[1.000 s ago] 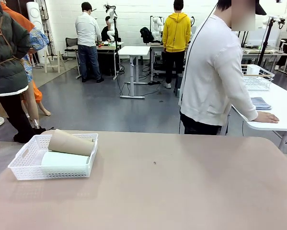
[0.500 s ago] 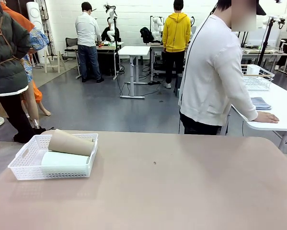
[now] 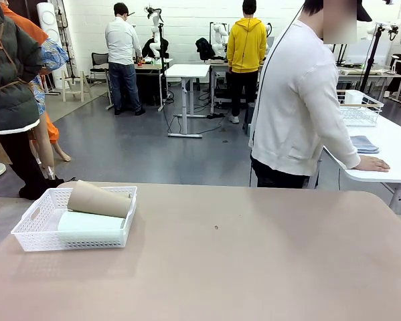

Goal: Clean and organize the cups into the basket.
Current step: Move the Organizing basket back to the left side of the table.

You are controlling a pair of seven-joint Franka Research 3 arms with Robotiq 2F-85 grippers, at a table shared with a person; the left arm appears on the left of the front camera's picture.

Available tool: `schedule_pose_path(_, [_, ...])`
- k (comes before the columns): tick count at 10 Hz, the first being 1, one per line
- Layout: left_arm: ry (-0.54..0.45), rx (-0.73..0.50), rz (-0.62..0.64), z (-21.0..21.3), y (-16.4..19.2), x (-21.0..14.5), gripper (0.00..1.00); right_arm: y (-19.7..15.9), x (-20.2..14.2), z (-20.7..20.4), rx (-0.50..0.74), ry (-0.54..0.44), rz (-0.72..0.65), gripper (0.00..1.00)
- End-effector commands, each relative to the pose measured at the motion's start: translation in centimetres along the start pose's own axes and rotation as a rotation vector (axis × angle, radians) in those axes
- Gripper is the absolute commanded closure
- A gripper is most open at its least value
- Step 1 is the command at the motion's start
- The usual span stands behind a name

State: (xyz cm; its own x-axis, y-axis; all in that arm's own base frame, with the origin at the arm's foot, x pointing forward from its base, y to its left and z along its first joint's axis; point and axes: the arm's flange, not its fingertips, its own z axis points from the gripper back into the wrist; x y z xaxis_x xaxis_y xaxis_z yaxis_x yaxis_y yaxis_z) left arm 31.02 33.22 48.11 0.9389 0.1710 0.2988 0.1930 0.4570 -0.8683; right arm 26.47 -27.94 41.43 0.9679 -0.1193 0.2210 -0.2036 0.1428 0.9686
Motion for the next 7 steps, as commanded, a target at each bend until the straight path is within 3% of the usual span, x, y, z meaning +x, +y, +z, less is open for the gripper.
schedule_pose_path(1, [-0.015, 0.000, 0.006, 0.04, 0.07, -0.22, 0.00, 0.12, -0.20, -0.11, 0.006, -0.002, 0.001, 0.00])
schedule_pose_path(7, [-0.015, 0.000, 0.006, 0.04, 0.07, -0.22, 0.00, 0.12, -0.20, -0.11, 0.006, -0.002, 0.001, 0.00])
